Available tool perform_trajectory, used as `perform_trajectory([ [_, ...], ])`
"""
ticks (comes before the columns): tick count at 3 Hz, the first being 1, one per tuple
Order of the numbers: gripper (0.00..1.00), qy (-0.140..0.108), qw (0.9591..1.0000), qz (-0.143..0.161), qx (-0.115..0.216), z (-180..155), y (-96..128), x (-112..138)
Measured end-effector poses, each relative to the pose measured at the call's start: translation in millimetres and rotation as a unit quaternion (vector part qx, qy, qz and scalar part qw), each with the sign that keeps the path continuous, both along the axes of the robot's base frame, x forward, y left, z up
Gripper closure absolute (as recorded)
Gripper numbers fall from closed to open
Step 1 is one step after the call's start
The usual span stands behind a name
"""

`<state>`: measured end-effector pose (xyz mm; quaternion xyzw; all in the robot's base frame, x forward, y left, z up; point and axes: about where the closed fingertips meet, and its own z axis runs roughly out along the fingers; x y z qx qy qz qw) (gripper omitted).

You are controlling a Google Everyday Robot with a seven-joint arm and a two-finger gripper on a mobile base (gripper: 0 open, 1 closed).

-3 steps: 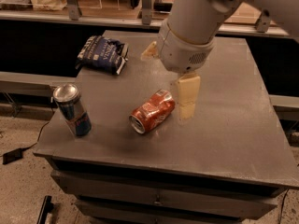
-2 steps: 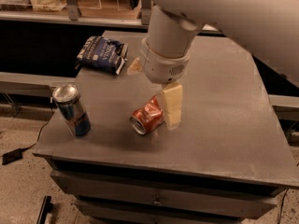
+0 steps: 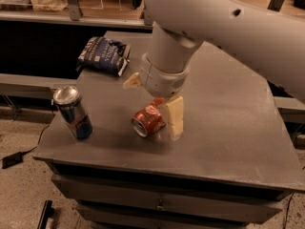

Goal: Place coke can upright

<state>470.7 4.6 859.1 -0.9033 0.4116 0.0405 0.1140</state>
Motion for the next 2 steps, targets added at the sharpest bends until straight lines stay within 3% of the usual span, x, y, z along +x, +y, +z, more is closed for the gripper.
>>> perform_trajectory([
  [1, 0.01, -0.005, 0.9997, 0.020, -0.011, -11, 2, -9],
  [2, 0.19, -0.013, 0.9989, 0.030, -0.032, -23, 3, -14],
])
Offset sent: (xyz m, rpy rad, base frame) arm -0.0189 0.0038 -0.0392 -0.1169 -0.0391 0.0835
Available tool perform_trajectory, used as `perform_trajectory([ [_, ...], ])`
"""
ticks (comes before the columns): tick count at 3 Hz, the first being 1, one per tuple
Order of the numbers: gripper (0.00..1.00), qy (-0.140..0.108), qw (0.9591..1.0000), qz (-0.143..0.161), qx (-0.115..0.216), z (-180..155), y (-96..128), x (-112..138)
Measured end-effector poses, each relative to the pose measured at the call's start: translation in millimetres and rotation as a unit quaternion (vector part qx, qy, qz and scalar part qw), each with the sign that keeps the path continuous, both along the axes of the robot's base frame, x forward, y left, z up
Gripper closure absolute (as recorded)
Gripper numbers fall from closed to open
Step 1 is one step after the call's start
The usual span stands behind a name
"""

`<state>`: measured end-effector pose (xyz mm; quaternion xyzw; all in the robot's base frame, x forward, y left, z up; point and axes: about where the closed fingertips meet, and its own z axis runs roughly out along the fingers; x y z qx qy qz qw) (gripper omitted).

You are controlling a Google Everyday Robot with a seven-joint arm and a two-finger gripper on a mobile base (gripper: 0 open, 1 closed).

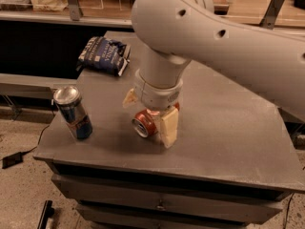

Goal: Place coke can upright

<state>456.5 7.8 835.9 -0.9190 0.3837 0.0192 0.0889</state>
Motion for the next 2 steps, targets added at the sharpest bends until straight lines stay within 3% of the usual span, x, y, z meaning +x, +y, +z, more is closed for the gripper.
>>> perform_trajectory([
  [1, 0.50, -0.019, 0.9998, 0.006, -0.007, 7, 1, -6],
  [2, 0.73, -0.033, 0.9994, 0.004, 0.005, 27, 5, -9],
])
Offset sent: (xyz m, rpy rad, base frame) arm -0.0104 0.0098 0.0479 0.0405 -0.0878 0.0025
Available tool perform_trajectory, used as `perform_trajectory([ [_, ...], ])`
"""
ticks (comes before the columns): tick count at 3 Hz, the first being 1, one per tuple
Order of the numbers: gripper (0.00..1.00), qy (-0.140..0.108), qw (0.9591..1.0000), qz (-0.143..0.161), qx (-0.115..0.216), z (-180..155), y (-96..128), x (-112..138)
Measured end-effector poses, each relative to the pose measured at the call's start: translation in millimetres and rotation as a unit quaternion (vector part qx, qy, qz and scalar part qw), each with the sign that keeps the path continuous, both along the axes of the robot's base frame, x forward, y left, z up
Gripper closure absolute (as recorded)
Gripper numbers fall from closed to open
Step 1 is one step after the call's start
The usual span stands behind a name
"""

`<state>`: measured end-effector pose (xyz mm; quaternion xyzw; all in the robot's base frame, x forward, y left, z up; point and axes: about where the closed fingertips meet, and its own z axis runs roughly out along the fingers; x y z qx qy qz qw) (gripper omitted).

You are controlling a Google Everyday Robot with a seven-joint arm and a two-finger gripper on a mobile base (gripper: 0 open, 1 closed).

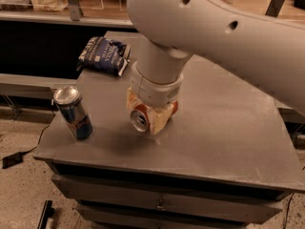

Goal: Place coke can upright

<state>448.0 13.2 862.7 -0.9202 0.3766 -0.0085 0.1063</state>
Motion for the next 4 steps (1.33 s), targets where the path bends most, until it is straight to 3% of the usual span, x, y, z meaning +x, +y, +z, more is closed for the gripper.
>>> perform_trajectory([
  [1, 0.96, 0.020, 0.9990, -0.024, 0.033, 23, -3, 6],
  [2, 1.00, 0.122, 0.9789, -0.117, 0.115, 59, -37, 27],
  [3, 1.00, 0.222, 0.9332, -0.191, 0.208, 82, -57, 61],
  [4, 1.00, 0.293, 0.8781, -0.231, 0.299, 93, -77, 77],
])
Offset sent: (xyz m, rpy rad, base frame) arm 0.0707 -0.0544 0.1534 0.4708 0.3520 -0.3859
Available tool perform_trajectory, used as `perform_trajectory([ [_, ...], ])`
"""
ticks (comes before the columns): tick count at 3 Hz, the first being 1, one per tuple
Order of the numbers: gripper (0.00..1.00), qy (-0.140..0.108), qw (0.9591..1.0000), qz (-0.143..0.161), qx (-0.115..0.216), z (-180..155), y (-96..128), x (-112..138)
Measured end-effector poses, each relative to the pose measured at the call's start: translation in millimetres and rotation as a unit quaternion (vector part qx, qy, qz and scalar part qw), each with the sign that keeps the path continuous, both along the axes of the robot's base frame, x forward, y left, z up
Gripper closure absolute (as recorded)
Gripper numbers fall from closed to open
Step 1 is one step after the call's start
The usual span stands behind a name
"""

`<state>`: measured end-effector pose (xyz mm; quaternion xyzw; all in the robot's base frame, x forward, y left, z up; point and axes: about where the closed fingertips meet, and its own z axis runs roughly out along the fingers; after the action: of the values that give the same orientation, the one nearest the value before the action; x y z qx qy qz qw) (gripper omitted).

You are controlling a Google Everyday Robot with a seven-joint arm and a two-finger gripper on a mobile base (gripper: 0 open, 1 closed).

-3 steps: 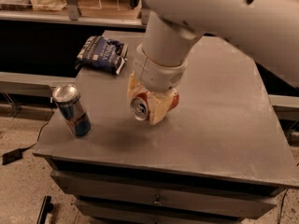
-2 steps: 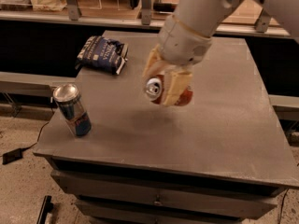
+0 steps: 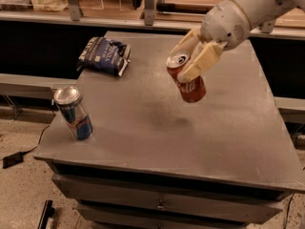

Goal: Place coke can upright

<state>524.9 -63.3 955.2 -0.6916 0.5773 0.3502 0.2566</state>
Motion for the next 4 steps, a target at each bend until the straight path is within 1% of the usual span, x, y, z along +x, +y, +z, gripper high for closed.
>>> perform_trajectory([
  [1, 1.00, 0.010, 0.9987, -0.007, 0.049, 16, 11, 4],
  [2, 1.00, 0.018, 0.9941, -0.025, 0.104, 11, 11, 0],
  [3, 1.00, 0.026, 0.9885, -0.035, 0.145, 10, 4, -25],
  [4, 1.00, 0.025, 0.9788, -0.045, 0.198, 12, -4, -59],
])
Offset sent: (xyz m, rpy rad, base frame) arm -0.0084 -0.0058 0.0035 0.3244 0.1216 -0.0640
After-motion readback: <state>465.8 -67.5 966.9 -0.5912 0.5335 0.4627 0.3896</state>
